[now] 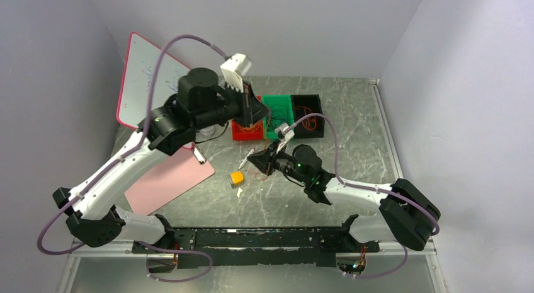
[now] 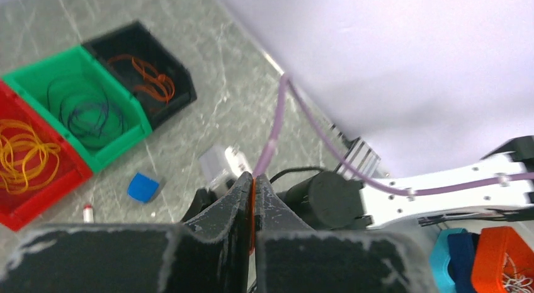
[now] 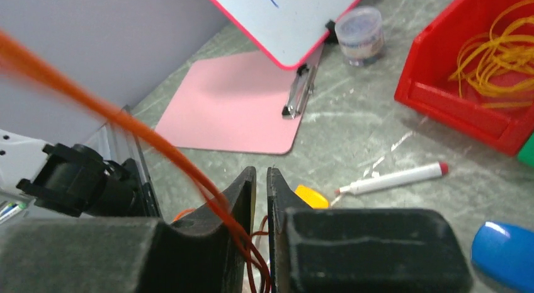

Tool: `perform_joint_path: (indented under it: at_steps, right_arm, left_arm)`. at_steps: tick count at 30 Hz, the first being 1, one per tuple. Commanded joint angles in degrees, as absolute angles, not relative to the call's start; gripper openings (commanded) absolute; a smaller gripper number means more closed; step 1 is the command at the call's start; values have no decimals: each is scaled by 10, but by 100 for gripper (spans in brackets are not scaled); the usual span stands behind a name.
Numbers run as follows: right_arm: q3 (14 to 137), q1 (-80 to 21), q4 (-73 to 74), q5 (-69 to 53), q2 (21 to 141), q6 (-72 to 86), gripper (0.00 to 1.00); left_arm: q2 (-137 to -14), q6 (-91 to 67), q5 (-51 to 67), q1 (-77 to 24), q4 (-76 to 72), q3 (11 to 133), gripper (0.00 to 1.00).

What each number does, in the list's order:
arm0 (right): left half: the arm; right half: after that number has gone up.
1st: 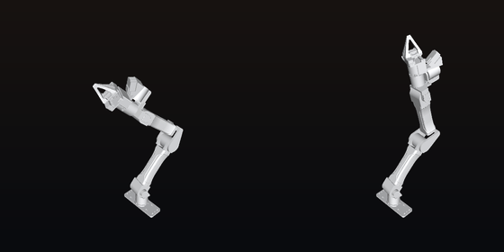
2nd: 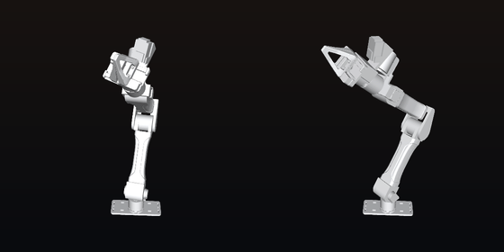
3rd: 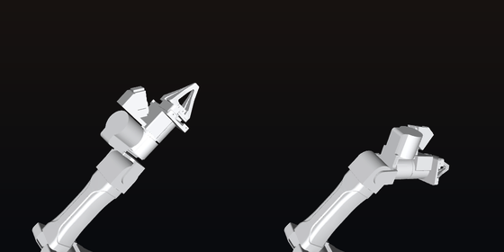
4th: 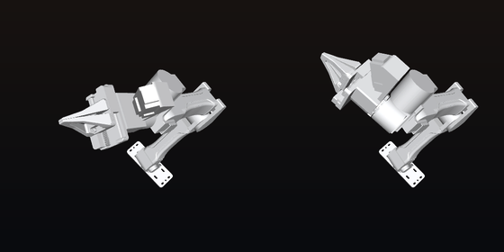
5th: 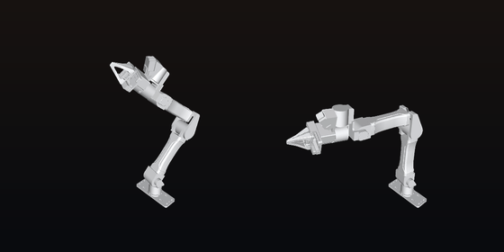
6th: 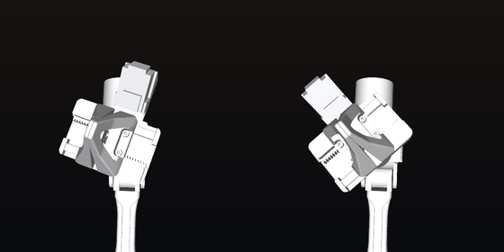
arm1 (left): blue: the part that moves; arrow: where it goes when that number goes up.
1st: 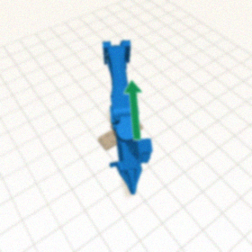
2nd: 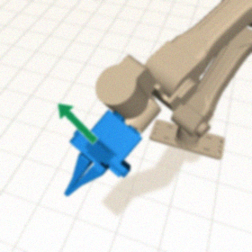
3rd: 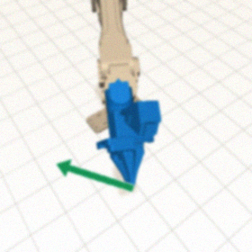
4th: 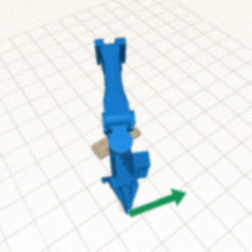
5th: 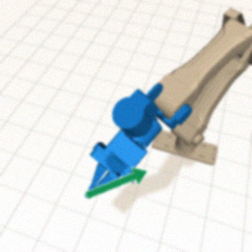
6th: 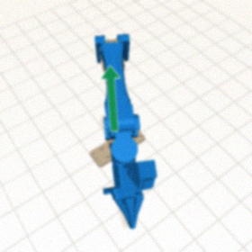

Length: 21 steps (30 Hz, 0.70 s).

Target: Untangle the cables

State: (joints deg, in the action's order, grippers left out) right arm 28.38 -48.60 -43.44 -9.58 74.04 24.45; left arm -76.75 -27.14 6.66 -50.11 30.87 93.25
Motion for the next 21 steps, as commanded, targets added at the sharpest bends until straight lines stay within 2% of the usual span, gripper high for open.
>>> perform_joint_path:
  at_steps: [1,12,21]
  right_arm:
    - [248,-496,-431,-55,727,258,14]
    - [169,-504,-370,-6,683,286,9]
    - [110,-505,-320,40,638,350,4]
  left_arm:
    - [-748,-254,60,-504,351,1019,7]
    - [-763,-230,21,-503,402,1172,7]
    - [-767,-216,-24,-502,416,1228,7]
